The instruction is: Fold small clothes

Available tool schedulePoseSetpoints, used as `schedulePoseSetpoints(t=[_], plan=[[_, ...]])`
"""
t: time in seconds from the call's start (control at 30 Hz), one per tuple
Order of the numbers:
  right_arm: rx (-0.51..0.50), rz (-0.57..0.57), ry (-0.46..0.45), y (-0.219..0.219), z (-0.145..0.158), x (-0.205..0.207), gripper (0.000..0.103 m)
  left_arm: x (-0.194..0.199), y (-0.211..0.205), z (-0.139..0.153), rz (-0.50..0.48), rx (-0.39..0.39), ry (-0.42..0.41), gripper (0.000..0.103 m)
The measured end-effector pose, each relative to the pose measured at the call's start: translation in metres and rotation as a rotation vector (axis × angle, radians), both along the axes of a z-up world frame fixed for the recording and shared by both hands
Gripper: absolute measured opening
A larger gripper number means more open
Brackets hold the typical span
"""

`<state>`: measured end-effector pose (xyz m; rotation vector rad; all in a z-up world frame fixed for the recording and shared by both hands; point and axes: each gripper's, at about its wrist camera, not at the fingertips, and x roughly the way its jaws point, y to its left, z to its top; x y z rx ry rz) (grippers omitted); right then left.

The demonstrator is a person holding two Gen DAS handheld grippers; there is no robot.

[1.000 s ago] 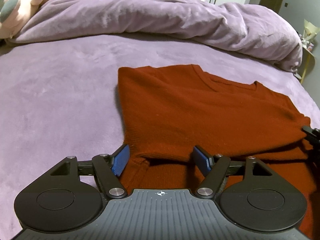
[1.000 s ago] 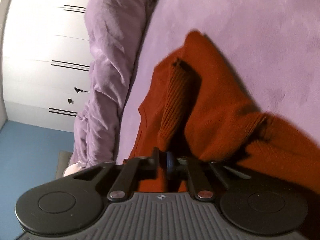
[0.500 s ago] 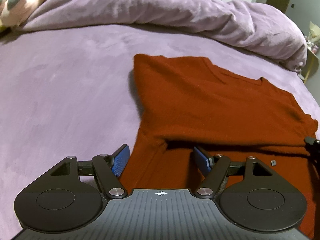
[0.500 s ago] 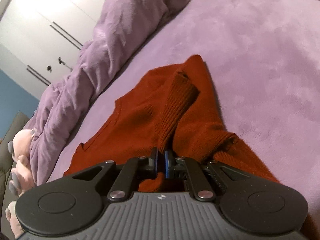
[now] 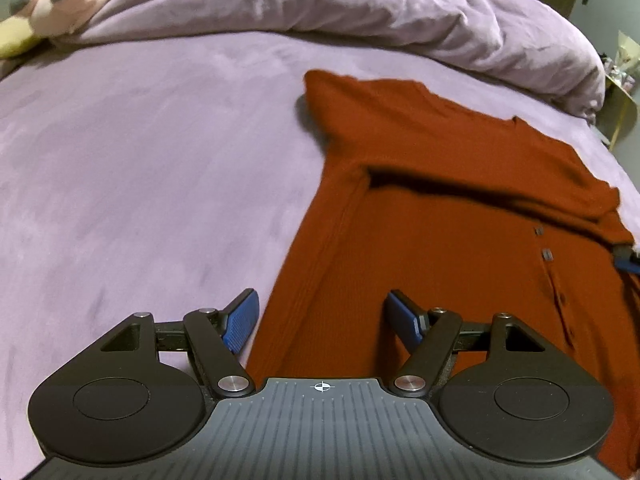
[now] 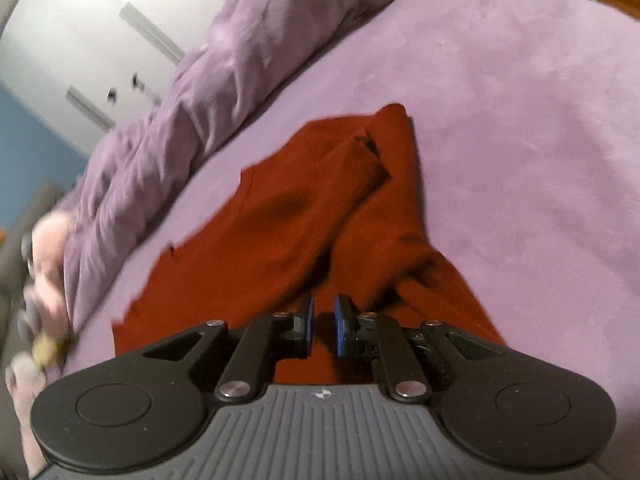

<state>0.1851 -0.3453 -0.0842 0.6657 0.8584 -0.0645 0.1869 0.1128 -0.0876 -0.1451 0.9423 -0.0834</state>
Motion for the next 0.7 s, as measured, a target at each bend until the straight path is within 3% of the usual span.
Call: schedulePoseSetpoints(t=[0.17,0.27,0.4,0.47,0.6,0.67,0.7], plan=[[-0.165,0.099,0.047,0.01,0.018,-0.087,0.012,-0.042,0.016,0.005,0.047,-0.011,0.019,0.076],[-0.195,0.125,0.059,0.016,0.026,-0.138,0.022,-0.065,0.021,0.004,0.042,0.01,0.033,0.076],[-0.21,0.116,0.077,0.017,0.03,-0.197,0.023,-0.091,0.03,0.002,0.093,0.027,0.061,0.076],[-0.215,0.111,0.121,0.017,0.029,-0.212,0.034,-0.1,0.033,0.001,0.112,0.027,0.074,0.074],[-0.265,0.118,0.136,0.019,0.03,-0.225,0.035,-0.114,0.037,0.005,0.094,-0.021,0.074,0.069],[-0.305,0.095,0.146,0.018,0.034,-0.226,0.046,-0.117,0.036,0.004,0.082,-0.043,0.086,0.066],[-0.308,0.091,0.145,0.016,0.035,-0.227,0.046,-0.117,0.036,0.003,0.075,-0.056,0.092,0.064]])
